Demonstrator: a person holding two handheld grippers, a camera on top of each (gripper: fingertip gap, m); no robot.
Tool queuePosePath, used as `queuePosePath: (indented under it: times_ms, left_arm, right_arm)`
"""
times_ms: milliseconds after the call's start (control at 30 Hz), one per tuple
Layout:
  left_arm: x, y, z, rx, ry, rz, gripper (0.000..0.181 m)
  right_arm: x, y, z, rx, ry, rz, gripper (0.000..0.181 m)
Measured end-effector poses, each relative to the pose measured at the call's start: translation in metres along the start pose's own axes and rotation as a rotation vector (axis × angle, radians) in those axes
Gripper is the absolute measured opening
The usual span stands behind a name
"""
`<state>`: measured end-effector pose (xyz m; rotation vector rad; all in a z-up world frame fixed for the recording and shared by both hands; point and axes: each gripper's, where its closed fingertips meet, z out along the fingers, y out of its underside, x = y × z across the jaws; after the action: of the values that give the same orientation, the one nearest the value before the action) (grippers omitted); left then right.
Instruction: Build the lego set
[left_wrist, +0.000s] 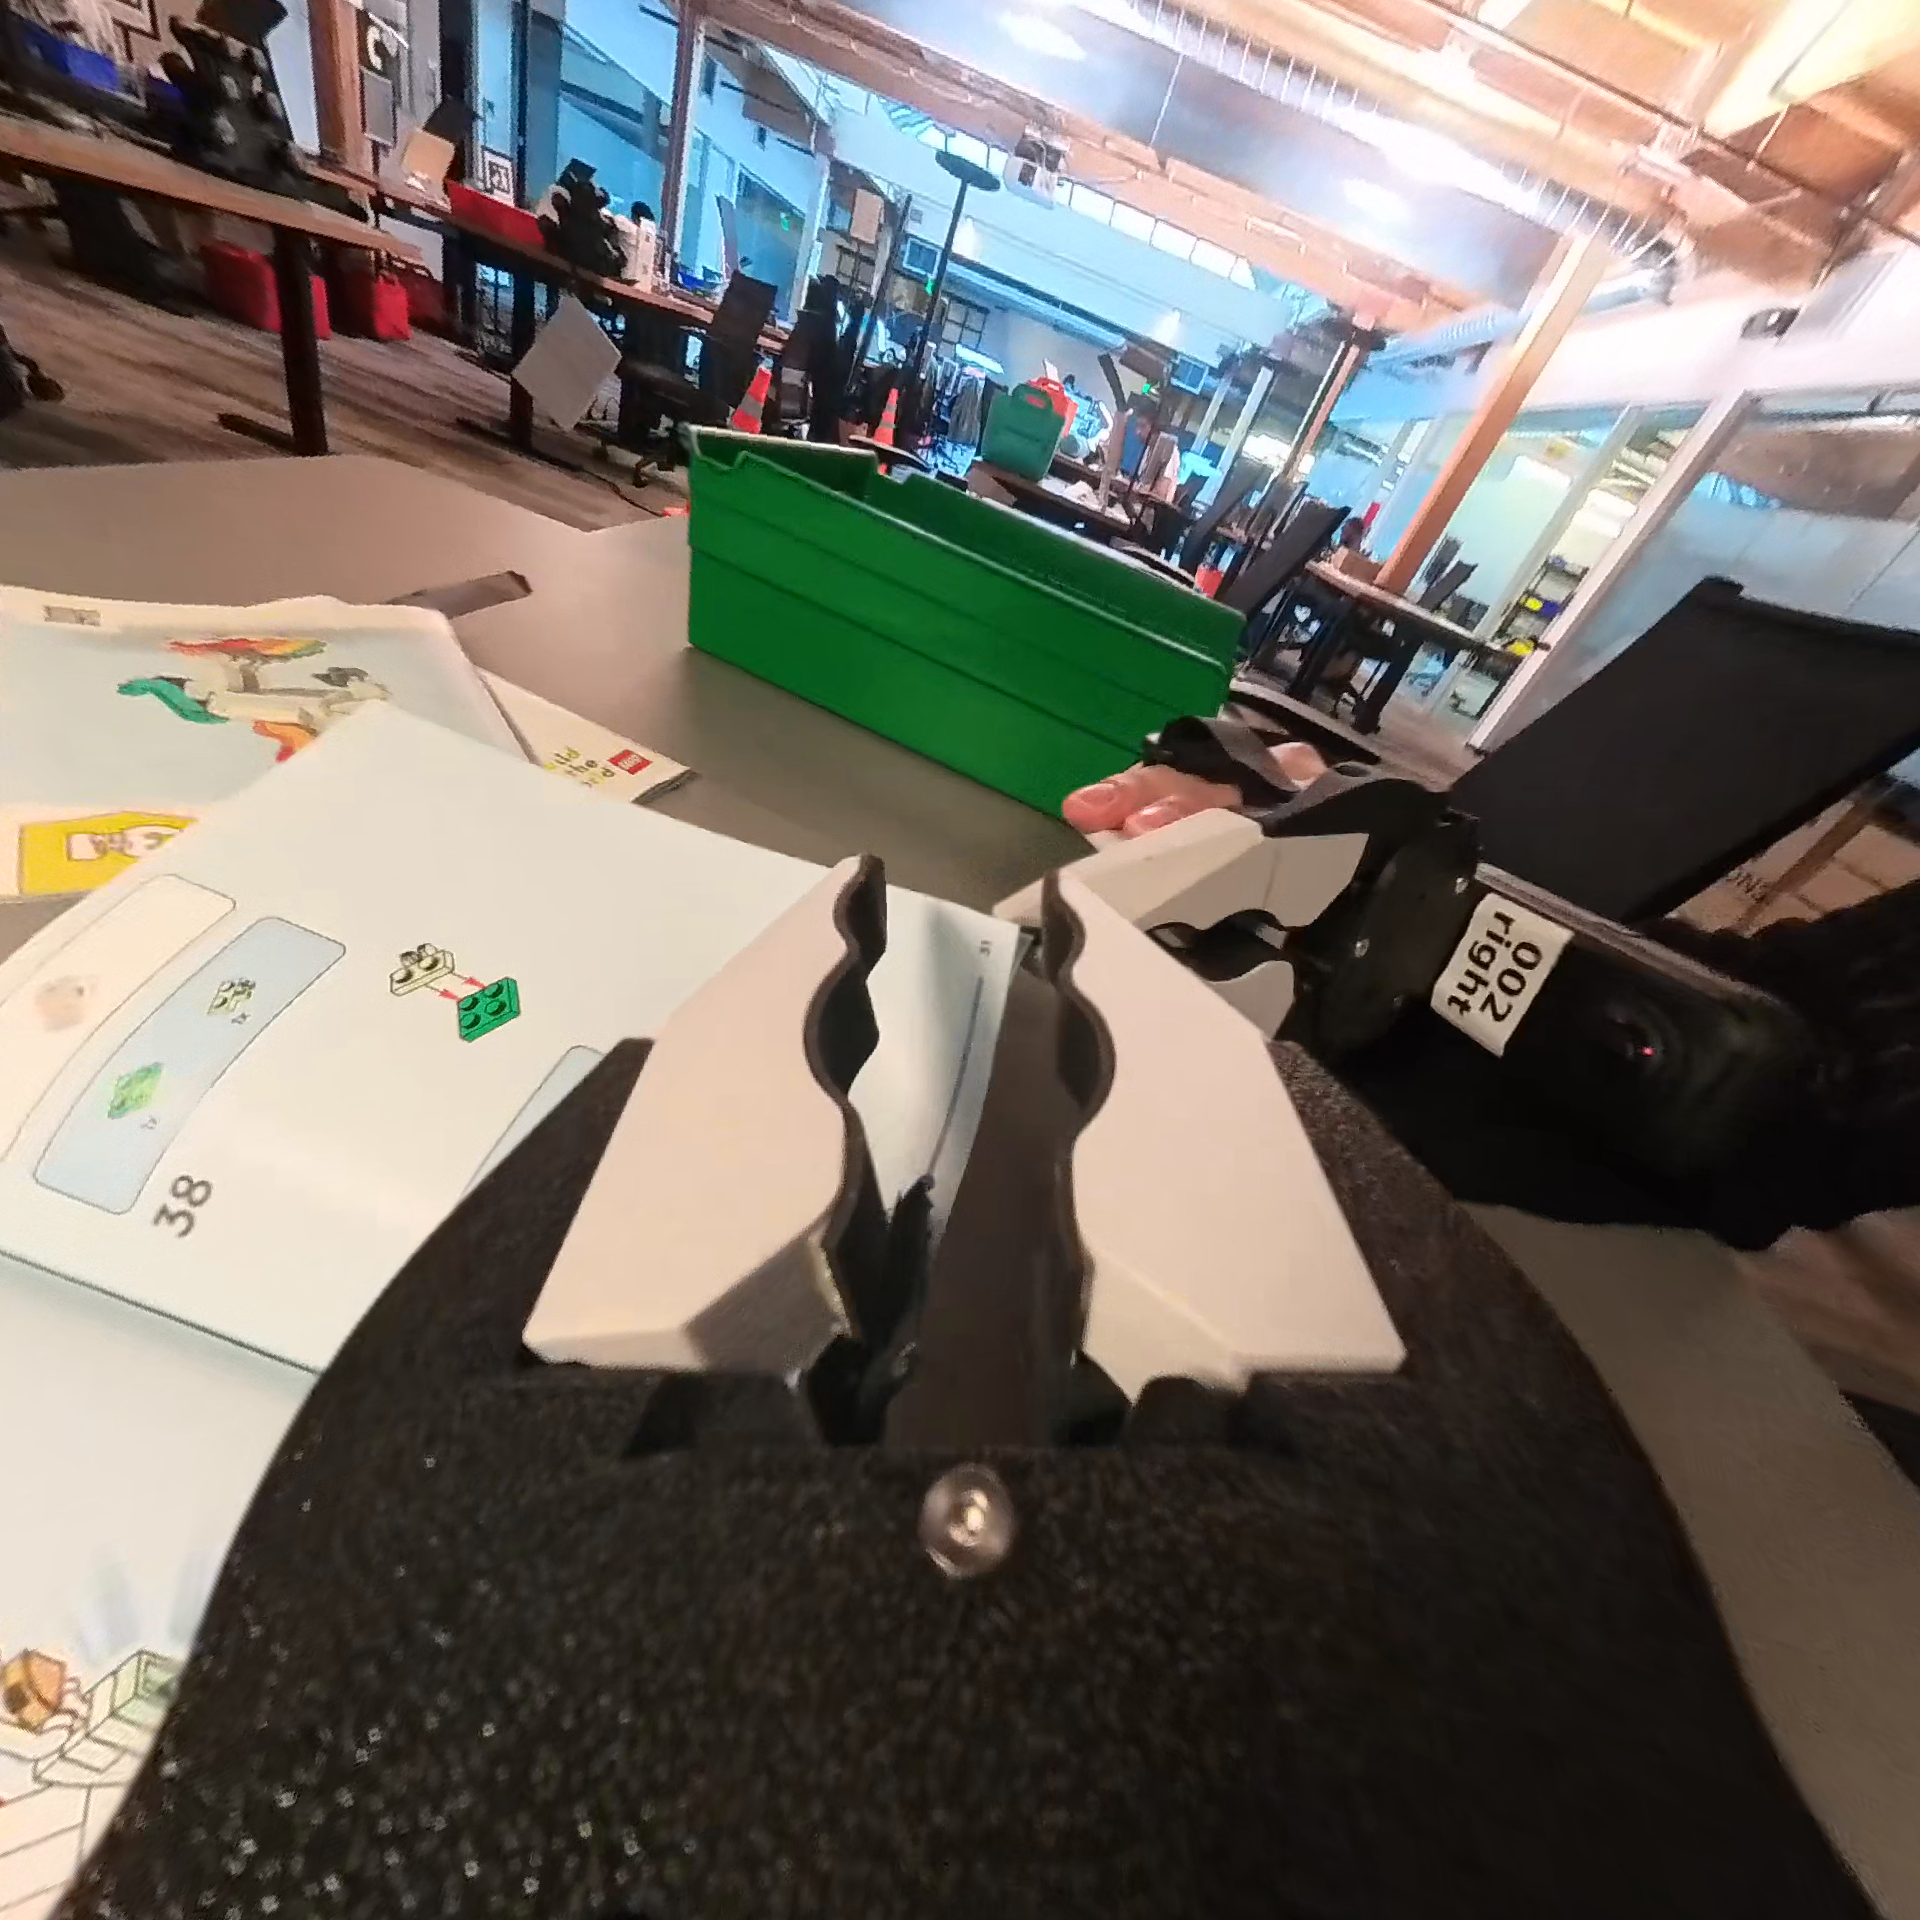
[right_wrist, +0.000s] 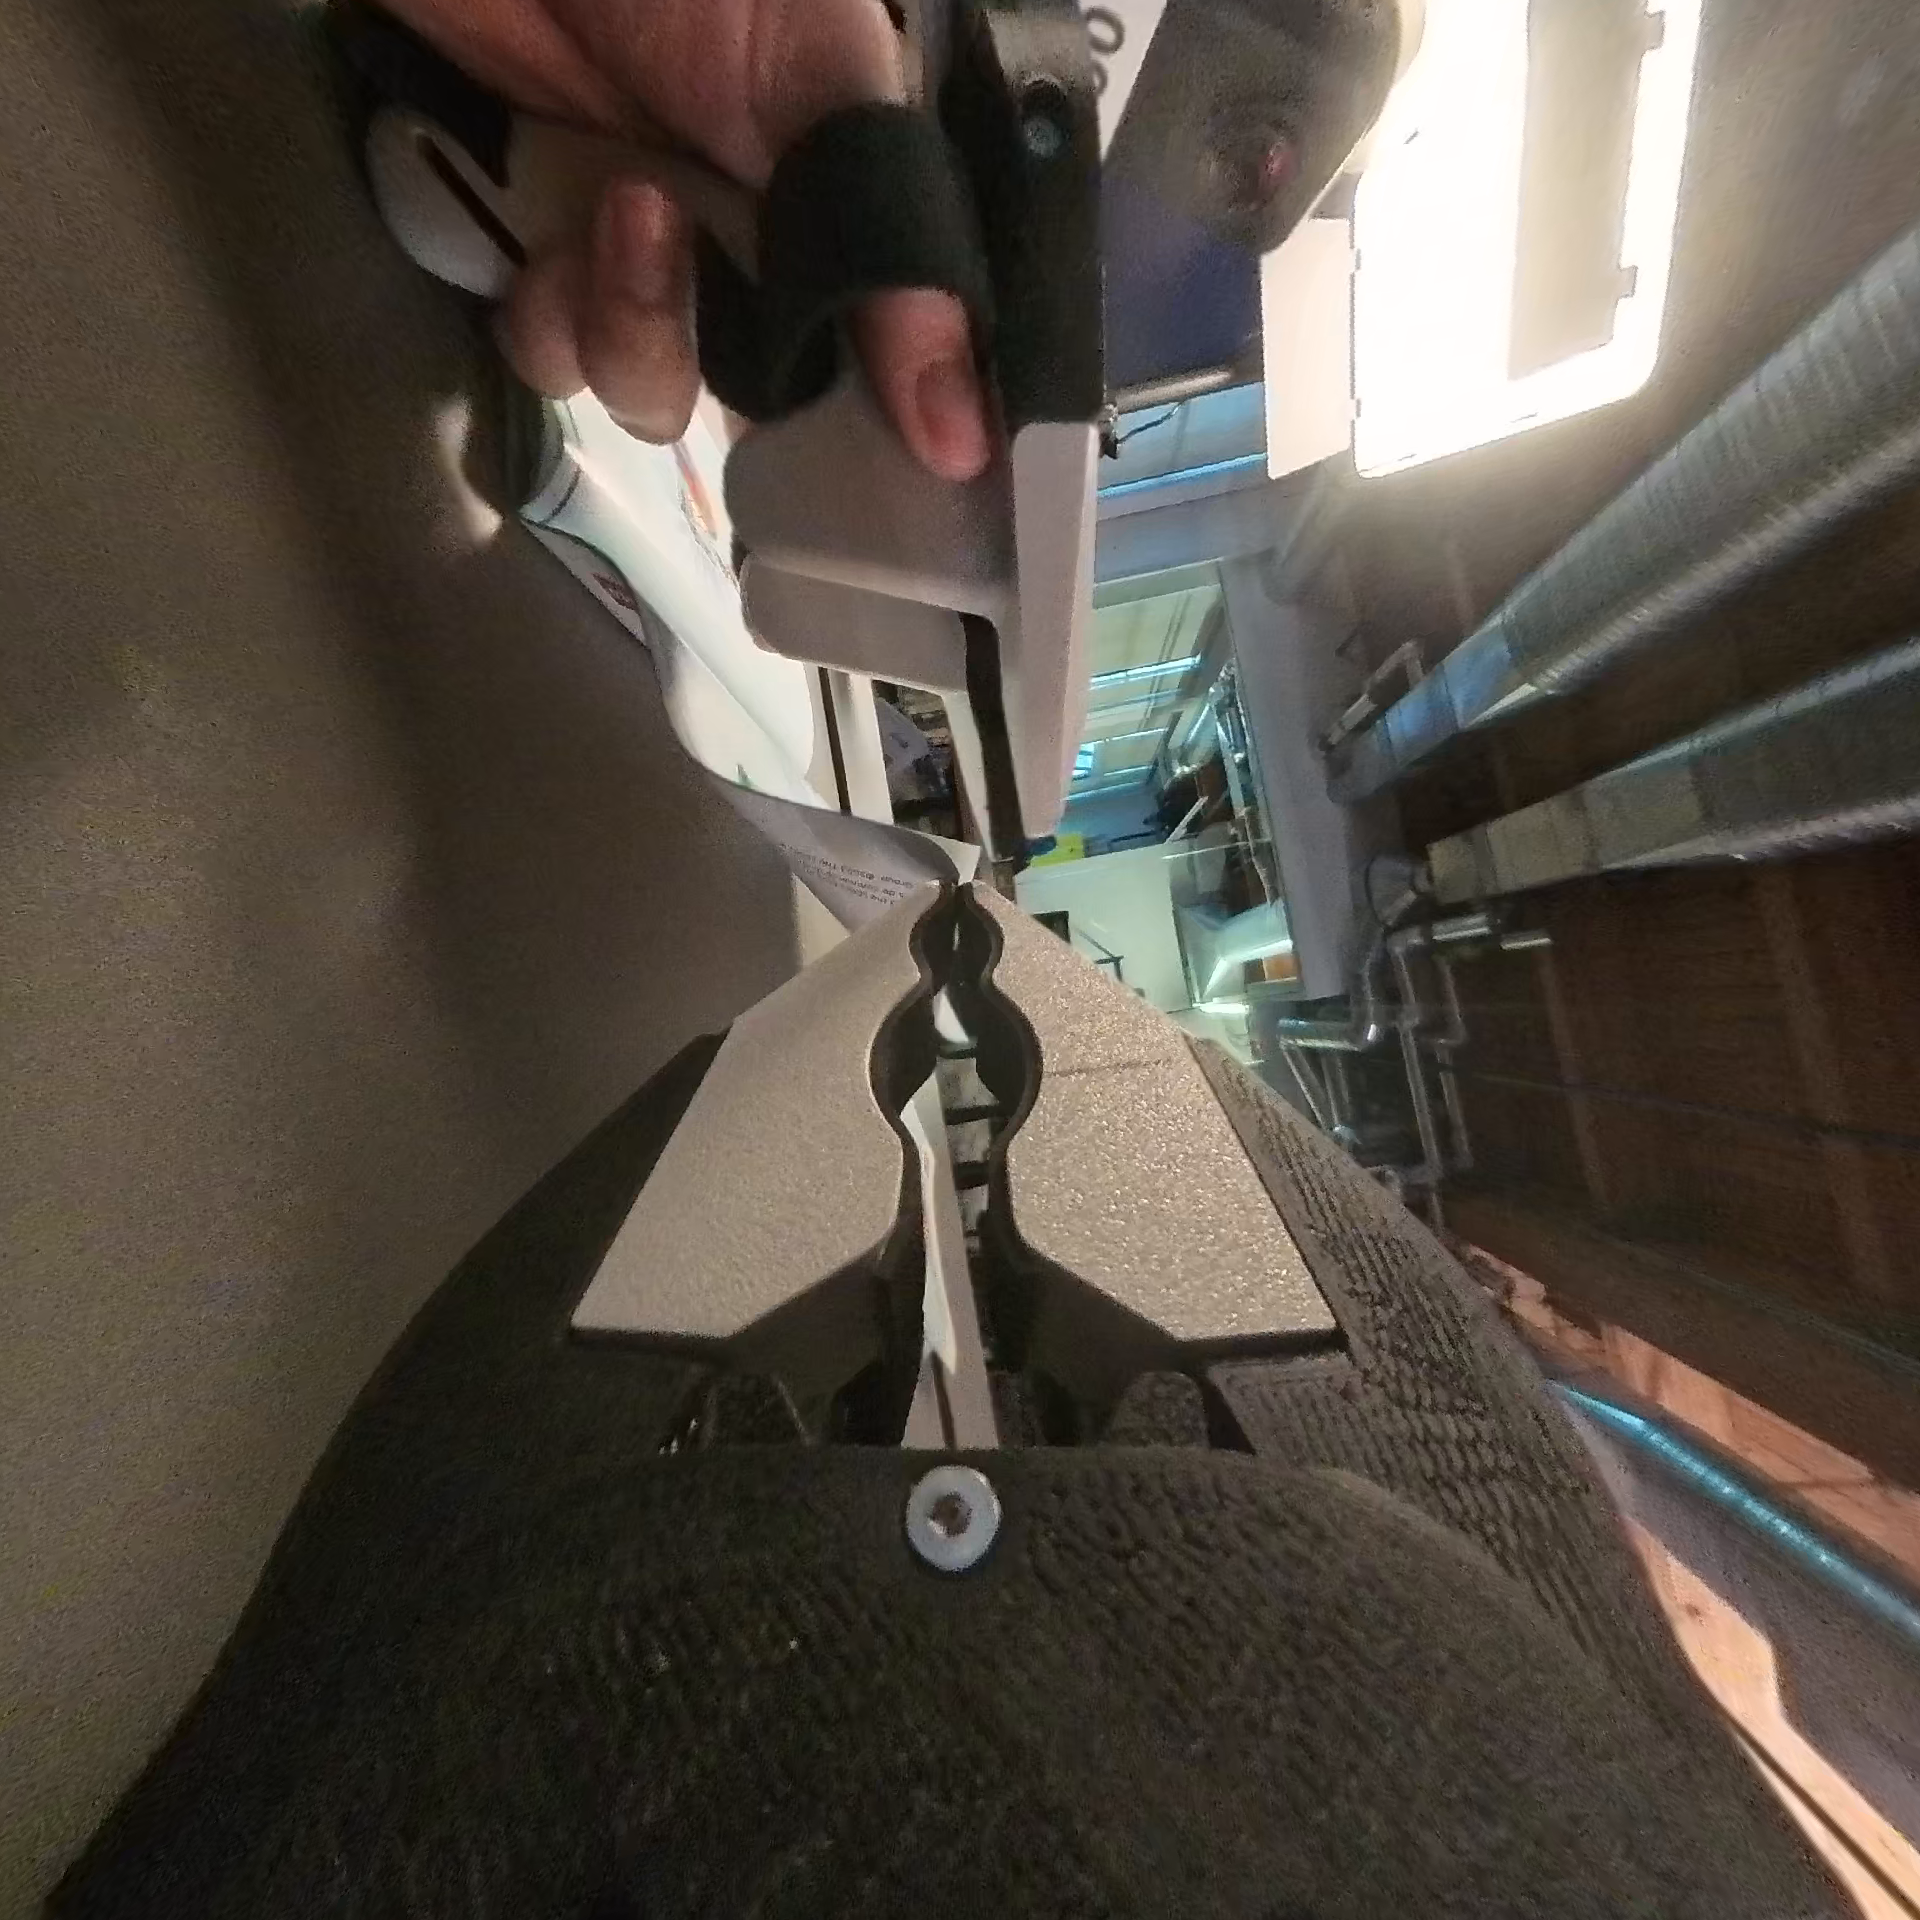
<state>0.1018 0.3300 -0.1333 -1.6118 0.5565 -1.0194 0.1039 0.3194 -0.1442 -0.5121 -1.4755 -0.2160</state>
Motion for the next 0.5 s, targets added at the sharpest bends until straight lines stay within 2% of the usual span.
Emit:
queuePosePath:
  times_ms: [167, 400, 500]
  left_arm:
    - [0.0032, 0.0068, 0.0025, -0.047, 0.03, -0.03, 0.03]
    - [-0.0045, 0.0061, 0.0012, -0.04, -0.008, -0.062, 0.01]
    - [-0.0037, 0.0068, 0.001, -0.044, 0.001, -0.069, 0.013]
  right_arm:
    - [0.0009, 0.0018, -0.0005, -0.004, 0.004, 0.006, 0.0]
    - [0.0005, 0.0021, -0.0012, -0.004, 0.004, 0.005, 0.0]
    - [-0.0001, 0.0027, -0.0013, -0.005, 0.002, 0.006, 0.0]
